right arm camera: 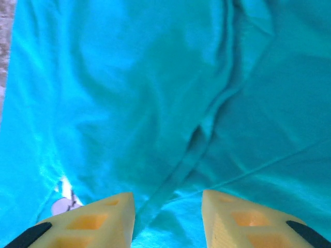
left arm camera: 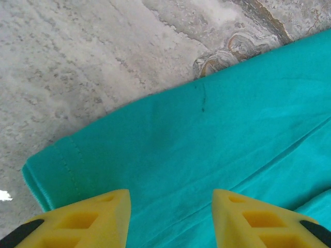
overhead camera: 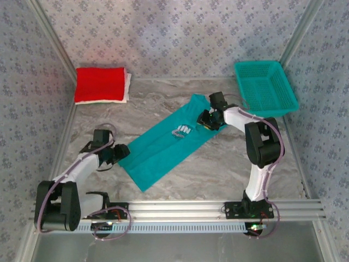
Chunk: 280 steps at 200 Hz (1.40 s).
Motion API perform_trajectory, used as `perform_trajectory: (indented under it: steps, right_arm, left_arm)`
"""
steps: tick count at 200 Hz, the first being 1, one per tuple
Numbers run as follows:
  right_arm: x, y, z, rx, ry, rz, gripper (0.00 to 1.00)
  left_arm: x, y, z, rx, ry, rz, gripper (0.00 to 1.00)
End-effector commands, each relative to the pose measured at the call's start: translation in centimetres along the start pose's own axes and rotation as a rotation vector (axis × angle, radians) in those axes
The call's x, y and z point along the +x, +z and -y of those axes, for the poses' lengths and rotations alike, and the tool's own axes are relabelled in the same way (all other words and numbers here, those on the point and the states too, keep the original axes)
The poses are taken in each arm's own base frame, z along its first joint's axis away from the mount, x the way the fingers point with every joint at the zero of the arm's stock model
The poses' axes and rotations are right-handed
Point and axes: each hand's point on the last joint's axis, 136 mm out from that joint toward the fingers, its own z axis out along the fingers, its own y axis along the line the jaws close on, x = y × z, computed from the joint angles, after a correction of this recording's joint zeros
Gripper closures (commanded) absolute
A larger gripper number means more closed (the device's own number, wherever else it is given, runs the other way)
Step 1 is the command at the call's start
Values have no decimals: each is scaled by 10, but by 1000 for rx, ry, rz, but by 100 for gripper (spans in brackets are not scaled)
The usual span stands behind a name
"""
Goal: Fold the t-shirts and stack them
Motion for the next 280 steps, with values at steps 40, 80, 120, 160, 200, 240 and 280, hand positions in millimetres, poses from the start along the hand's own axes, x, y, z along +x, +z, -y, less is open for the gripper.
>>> perform_trajectory:
  steps: [40,80,120,160,200,240,280]
  right_arm:
    - [9,17,-9,-53,30,-33,60]
    - [15,31,-12,-55,27,-61,63]
    - [13,27,-13,-51,24,-50,80]
    - [7,7,-18,-40,-3,-17,95]
    - [5,-7,-20,-24,-12,5,100]
    - [9,-7,-13,7,-16,8,100]
    - [26,17,2,48,-5,-50,96]
  left_arm:
    - [-9,4,10,7,29,10,55]
    - [-10,6,8,-2,28,11,55]
    - [-9,9,7,-7,30,4,55]
    - [-8,14,6,-12,29,-6,55]
    - [-10,16,7,-12,27,-7,55]
    - [-11,16,6,-19,29,-4,55]
    - [-11,17,6,-20,27,-6,55]
